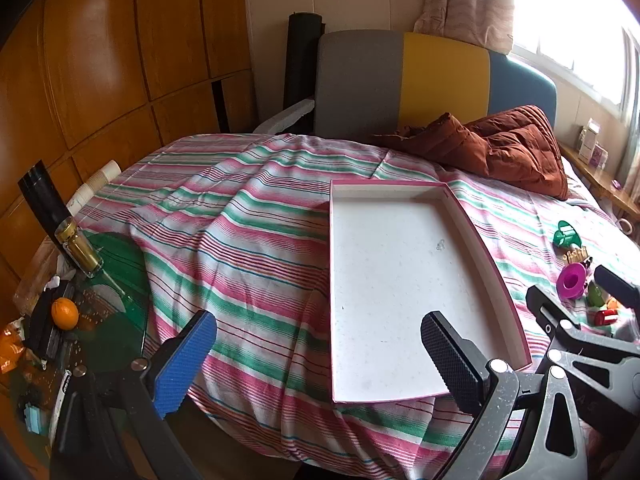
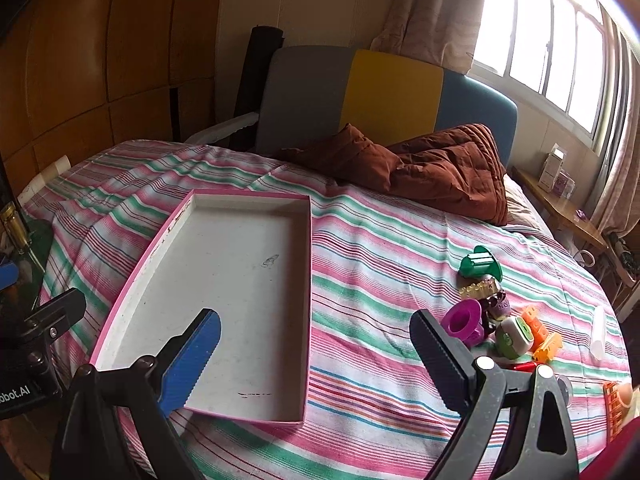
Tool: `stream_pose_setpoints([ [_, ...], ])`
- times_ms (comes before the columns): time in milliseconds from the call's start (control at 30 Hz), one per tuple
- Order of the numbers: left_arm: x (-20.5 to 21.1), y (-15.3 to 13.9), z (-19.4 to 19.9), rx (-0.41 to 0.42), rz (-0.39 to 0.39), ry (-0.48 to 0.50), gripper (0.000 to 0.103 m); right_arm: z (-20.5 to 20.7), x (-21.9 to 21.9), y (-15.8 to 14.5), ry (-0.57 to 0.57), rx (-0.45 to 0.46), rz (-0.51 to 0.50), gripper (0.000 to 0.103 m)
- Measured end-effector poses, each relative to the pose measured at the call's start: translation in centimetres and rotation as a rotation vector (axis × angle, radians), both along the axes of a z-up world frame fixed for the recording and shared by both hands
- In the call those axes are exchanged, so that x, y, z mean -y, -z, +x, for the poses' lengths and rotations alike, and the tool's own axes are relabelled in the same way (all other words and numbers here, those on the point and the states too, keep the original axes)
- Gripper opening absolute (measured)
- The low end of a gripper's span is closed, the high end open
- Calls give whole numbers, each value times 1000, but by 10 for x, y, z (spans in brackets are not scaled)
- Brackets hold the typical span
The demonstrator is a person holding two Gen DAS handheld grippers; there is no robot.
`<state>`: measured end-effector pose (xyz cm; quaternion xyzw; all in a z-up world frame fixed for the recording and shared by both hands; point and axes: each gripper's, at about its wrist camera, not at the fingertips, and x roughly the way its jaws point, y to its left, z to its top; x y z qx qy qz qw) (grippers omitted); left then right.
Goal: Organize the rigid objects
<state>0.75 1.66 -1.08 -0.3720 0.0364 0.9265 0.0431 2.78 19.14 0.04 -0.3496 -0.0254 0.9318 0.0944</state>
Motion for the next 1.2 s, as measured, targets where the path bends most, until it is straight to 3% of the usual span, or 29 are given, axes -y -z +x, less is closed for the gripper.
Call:
stream_pose_setpoints([
  [500, -28, 1, -4, 5, -31, 87, 103, 7, -57, -13, 78, -30, -5, 97],
  [767, -65, 3, -5, 38, -14, 214, 103, 28, -140, -24, 216, -33, -86, 97],
  [967, -100, -1, -4, 68, 37, 343, 103, 67, -214, -32, 353, -42, -148, 97],
  [1100, -144, -2, 6, 63, 44, 499, 103, 99, -266, -29, 476, -68, -253, 97],
  [1200, -184, 3, 13, 73, 22, 619, 102, 125, -307, -16, 566, -118, -455, 97],
])
